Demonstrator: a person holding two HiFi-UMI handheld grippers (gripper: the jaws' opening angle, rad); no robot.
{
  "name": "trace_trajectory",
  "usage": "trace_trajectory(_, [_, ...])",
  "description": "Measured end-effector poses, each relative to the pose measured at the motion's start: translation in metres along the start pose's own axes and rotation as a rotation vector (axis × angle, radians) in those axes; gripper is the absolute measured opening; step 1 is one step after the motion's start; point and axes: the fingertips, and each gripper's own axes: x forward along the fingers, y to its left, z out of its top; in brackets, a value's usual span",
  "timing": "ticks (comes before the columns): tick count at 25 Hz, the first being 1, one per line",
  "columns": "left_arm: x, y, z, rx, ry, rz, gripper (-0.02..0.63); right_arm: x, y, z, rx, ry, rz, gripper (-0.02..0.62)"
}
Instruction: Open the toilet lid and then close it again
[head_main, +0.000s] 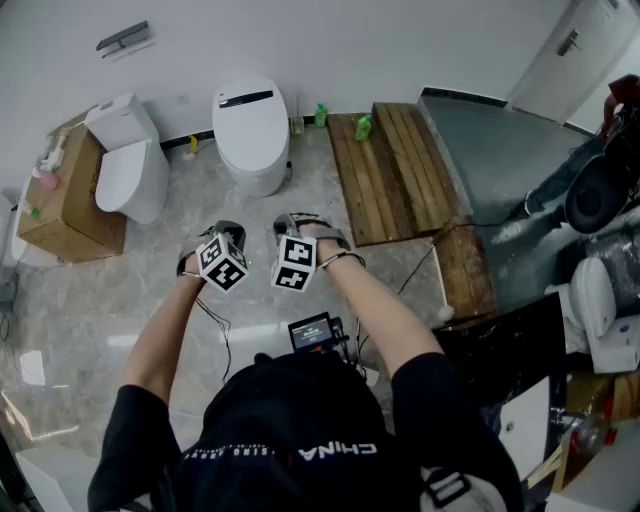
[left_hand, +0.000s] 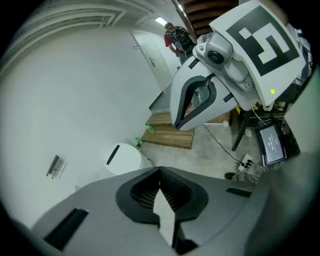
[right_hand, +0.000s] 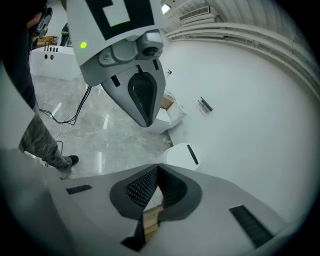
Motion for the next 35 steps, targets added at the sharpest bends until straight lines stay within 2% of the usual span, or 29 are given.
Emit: trace_trajectory(35, [0.001, -0.007, -0.008, 0.042, 0.019, 0.017, 0.011, -0.004, 0.005, -0.003, 0.022, -0.022, 0.002, 0.014])
